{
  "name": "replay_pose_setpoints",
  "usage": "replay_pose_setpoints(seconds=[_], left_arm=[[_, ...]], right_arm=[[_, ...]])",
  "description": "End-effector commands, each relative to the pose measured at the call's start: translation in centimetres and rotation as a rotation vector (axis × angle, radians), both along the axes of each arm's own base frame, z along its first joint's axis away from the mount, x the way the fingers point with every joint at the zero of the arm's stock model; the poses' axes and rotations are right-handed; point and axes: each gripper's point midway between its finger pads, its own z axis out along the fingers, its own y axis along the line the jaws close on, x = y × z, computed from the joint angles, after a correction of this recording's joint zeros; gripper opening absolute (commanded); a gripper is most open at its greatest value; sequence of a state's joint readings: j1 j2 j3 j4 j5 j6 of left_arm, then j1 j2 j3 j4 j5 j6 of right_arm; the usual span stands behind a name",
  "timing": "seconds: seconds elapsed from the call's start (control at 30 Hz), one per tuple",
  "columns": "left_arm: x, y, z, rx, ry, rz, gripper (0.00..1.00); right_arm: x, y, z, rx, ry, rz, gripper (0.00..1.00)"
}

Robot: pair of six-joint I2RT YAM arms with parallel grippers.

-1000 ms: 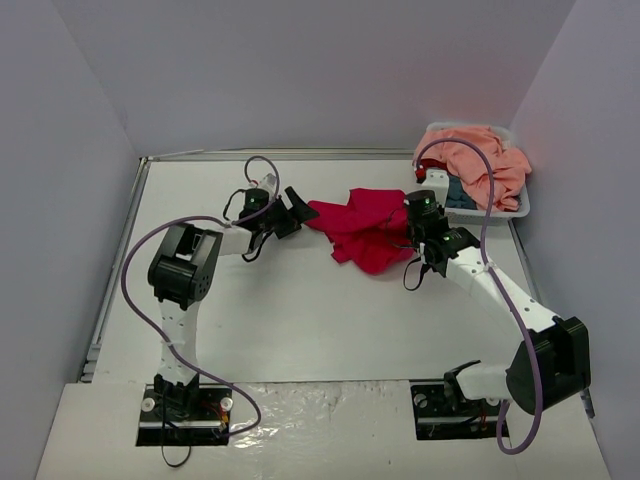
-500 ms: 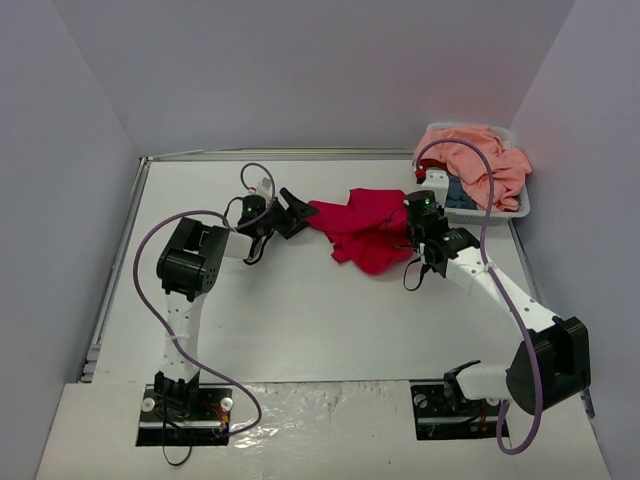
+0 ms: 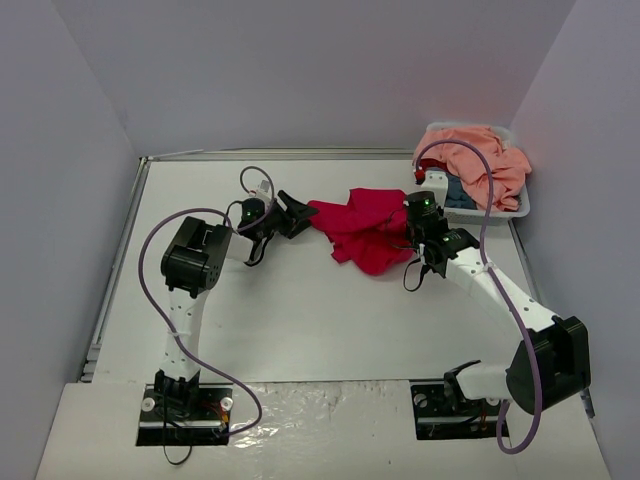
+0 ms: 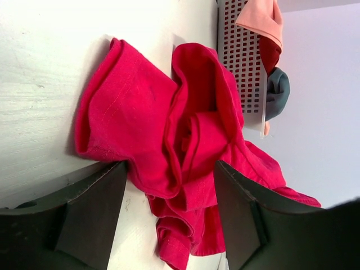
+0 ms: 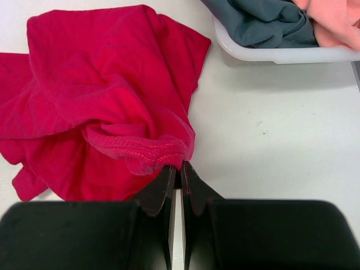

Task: Fold and stack the t-shirts
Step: Flatten out the tshirt

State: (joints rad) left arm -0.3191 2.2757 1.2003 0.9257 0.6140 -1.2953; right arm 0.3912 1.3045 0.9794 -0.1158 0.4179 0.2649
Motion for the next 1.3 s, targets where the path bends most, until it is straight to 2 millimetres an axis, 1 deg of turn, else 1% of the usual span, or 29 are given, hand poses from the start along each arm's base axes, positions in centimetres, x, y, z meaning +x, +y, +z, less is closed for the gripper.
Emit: replay_pose_setpoints(seconds=[0.0,0.07,0.1,0.17,0.2,0.27,0.4,0.5,0.53,0.63,0.9,0.97,1.0,1.13,1.17,1.2,1.23,1.27], left_arm=[[-2.2,0.3,-6.0,0.074,0.163,-0.013,0.62],[-2.3,0.3,-6.2,0.082,0.17,-0.017,0.56],[-2.5,0.3,-6.6,0.09,0.187,-0.021,0.48],[-2.4,0.3,-6.5,0.101,0.186,-0.027,0.42],[-2.7,0.3,-6.9,0.113,0.205,-0.029,0.38],[-2.7,0.4,-7.0,0.136,0.202,-0.035,0.35],[-3.1,0.7,-7.6,0.187,0.228,-0.043,0.31],[-3.1,0.8,-7.5,0.215,0.233,-0.042,0.29],[-3.0,0.9,-7.6,0.223,0.234,-0.039,0.28],[-3.0,1.3,-7.6,0.251,0.24,-0.026,0.18],[-2.9,1.3,-7.8,0.255,0.25,-0.015,0.11],[-2.9,1.3,-8.0,0.257,0.255,-0.013,0.03],[-3.0,1.3,-8.0,0.256,0.254,-0.013,0.02],[-3.0,1.5,-7.5,0.258,0.234,-0.009,0.02],[-2.9,1.6,-6.9,0.261,0.217,-0.002,0.02],[-2.8,1.9,-6.5,0.286,0.19,-0.001,0.02],[-3.2,2.4,-6.8,0.325,0.206,0.0,0.02],[-2.9,2.7,-5.2,0.345,0.174,0.01,0.02]], right_arm=[[0.1,-0.4,1.1,0.022,-0.047,-0.024,0.0],[0.1,-0.4,1.0,0.021,-0.046,-0.024,0.0],[0.0,-0.4,1.1,0.024,-0.047,-0.024,0.0],[0.1,-0.3,1.1,0.025,-0.048,-0.022,0.0],[0.0,-0.3,1.0,0.024,-0.046,-0.023,0.0],[0.0,-0.3,1.0,0.024,-0.046,-0.02,0.0],[0.0,-0.3,1.0,0.026,-0.048,-0.021,0.0],[-0.1,-0.2,1.0,0.03,-0.048,-0.016,0.0],[-0.1,-0.2,1.1,0.031,-0.049,-0.016,0.0],[-0.1,-0.3,1.1,0.032,-0.051,-0.015,0.0],[-0.1,-0.1,1.1,0.036,-0.05,-0.01,0.0],[-0.2,-0.1,1.1,0.037,-0.05,-0.009,0.0],[-0.1,-0.1,1.2,0.038,-0.053,-0.009,0.0],[-0.1,-0.1,1.2,0.039,-0.054,-0.008,0.0],[-0.1,-0.1,1.3,0.041,-0.056,-0.007,0.0],[-0.1,0.0,1.3,0.043,-0.056,-0.004,0.0],[-0.1,0.0,1.5,0.046,-0.06,-0.003,0.0],[-0.1,0.1,1.6,0.046,-0.062,-0.001,0.0]])
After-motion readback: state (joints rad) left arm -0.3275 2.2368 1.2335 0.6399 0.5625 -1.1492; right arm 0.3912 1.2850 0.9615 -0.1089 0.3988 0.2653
